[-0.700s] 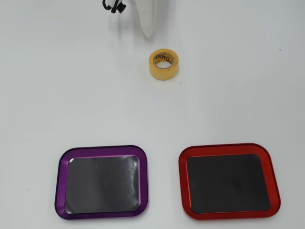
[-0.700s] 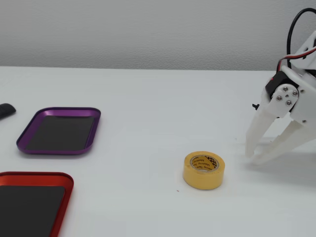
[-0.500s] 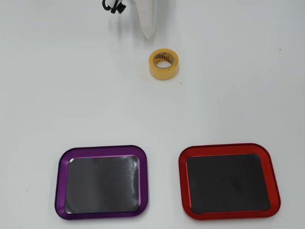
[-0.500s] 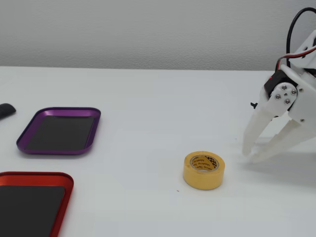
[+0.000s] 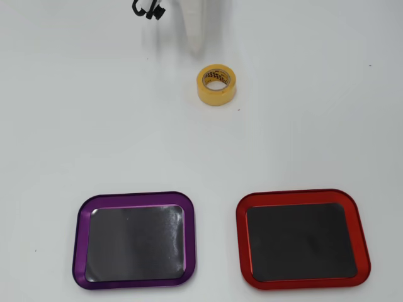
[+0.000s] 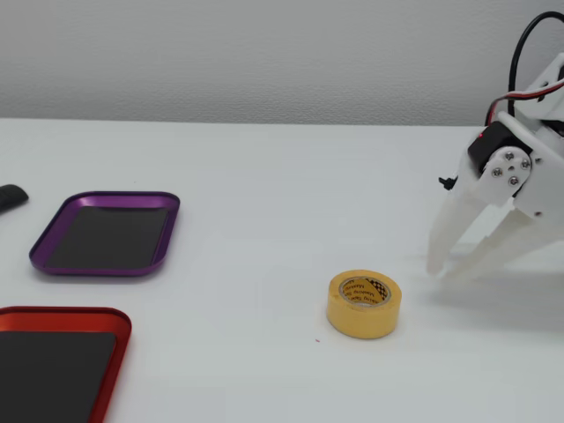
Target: Grasp a tape and put it in the right purple dish.
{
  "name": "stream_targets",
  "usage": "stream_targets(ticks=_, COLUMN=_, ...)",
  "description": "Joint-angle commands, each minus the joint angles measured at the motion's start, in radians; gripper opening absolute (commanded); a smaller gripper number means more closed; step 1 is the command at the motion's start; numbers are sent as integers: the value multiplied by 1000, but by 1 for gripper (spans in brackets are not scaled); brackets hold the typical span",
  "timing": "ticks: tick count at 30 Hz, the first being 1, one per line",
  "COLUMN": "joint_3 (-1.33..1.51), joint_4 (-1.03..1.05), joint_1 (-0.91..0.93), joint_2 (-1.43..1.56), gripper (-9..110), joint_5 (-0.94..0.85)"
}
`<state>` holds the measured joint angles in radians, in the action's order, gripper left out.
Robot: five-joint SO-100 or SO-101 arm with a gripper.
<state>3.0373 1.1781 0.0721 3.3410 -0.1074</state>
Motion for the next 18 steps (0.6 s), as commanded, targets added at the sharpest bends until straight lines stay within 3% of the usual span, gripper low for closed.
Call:
stream_targets(ticks=1, joint_3=-6, joint_4=-55, joint_1=0, joint_2=121, gripper=0, joint_5=-293)
stream_targets(ticks=3, joint_3=-37, joint_4=-58, joint_1=2, joint_2=121, gripper=0, joint_5=-351)
stream_targets(ticks=6, joint_3=-94, joint_4=-55, joint_1=9, joint_2=121, gripper=1, joint_5=-295)
stream_targets(ticks=11, joint_3=-109, joint_4=-54, joint_1=18, joint_2=89, gripper=13, joint_5=-232)
stream_targets(ticks=18, joint_3=-308, joint_4=-60, joint_1=55, joint_2=-336, gripper=15, joint_5=-207)
